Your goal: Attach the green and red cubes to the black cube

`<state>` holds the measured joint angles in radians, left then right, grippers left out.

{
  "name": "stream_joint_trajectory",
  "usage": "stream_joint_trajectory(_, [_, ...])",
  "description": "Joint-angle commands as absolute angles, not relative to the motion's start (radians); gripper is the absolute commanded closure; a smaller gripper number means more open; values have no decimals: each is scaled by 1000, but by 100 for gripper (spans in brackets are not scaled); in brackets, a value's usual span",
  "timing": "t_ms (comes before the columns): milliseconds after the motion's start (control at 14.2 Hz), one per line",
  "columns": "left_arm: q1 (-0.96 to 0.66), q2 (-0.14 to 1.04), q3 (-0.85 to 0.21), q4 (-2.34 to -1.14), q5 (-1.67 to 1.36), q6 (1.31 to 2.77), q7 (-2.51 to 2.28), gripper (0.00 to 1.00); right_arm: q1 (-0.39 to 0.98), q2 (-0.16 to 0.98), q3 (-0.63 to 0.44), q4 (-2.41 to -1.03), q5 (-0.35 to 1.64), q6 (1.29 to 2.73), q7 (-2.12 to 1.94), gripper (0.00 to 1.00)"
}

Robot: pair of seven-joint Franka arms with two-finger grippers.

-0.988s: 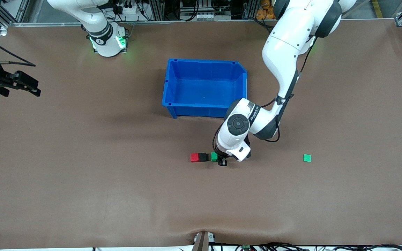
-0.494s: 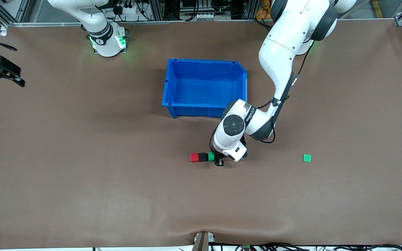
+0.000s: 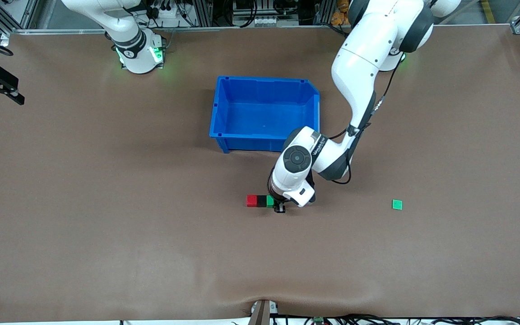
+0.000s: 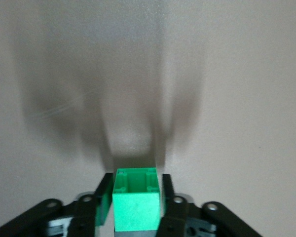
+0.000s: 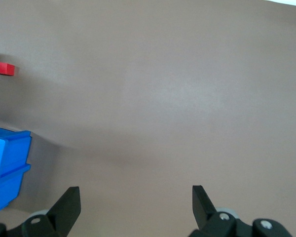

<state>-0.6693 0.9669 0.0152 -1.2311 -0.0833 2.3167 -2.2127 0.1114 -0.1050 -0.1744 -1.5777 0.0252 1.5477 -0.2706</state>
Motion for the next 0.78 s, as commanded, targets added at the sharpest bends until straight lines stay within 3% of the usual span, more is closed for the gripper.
stream_joint_trajectory(0, [-681, 957, 29, -1204, -29, 2226, -2215, 0, 97, -92, -166, -1531, 32, 1526, -282, 0])
stream_joint_trajectory(494, [-620, 797, 22, -1206, -21, 2014, -1929, 0, 94, -84, -166, -1506, 25, 1529, -284, 0])
stream_joint_trajectory(706, [-589, 700, 28, -1210, -21, 1853, -1691, 0, 98, -81, -166, -1500, 23, 1529, -284, 0])
